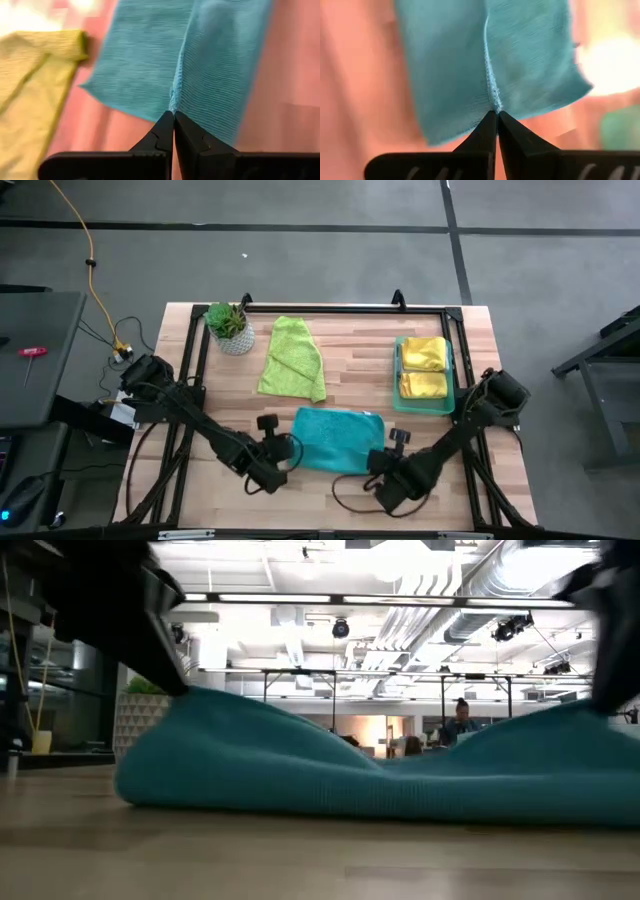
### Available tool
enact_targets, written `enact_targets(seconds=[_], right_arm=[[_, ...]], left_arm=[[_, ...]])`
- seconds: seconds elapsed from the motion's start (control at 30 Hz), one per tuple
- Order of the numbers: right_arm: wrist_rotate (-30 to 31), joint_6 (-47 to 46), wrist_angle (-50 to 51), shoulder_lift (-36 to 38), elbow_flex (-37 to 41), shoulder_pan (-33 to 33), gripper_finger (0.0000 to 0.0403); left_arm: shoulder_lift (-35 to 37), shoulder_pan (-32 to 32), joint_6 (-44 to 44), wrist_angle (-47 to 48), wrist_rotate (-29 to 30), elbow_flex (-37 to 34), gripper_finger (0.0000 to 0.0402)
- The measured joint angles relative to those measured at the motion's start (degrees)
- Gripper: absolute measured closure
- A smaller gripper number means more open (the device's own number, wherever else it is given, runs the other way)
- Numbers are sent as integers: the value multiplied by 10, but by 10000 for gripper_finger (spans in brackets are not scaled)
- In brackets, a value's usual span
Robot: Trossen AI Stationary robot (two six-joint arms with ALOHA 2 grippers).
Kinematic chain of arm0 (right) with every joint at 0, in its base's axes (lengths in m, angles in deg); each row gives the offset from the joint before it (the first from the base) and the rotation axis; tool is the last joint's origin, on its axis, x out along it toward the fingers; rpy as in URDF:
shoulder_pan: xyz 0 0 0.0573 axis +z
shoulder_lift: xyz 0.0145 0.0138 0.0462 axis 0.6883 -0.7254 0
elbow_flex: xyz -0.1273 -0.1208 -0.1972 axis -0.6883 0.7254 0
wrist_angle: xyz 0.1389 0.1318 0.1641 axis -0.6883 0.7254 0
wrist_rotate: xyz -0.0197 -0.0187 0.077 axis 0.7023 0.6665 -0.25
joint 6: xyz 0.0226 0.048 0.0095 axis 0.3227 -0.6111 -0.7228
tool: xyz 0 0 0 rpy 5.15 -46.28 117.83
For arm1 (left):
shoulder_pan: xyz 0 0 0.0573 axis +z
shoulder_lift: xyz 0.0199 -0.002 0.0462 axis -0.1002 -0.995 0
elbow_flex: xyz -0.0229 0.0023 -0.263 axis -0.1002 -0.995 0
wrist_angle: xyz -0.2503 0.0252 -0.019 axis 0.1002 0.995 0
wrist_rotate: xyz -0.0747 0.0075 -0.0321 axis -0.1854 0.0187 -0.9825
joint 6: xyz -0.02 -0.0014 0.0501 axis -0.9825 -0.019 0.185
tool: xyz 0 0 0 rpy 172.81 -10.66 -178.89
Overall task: Fold microfiber towels
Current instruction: Fold the blue microfiber cloth
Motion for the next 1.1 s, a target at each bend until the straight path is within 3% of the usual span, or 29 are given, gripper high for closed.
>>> enact_targets(seconds=[0.23, 0.6, 1.1], right_arm=[[37, -2, 37, -1, 0, -50, 403], [10, -61, 89, -1, 0, -105, 403], [-23, -136, 99, -1, 0, -118, 403]], left_arm=[[-5, 53, 30, 11, 16, 0, 401], [-36, 103, 38, 29, 49, 0, 402], [-64, 135, 18, 34, 72, 0, 402]])
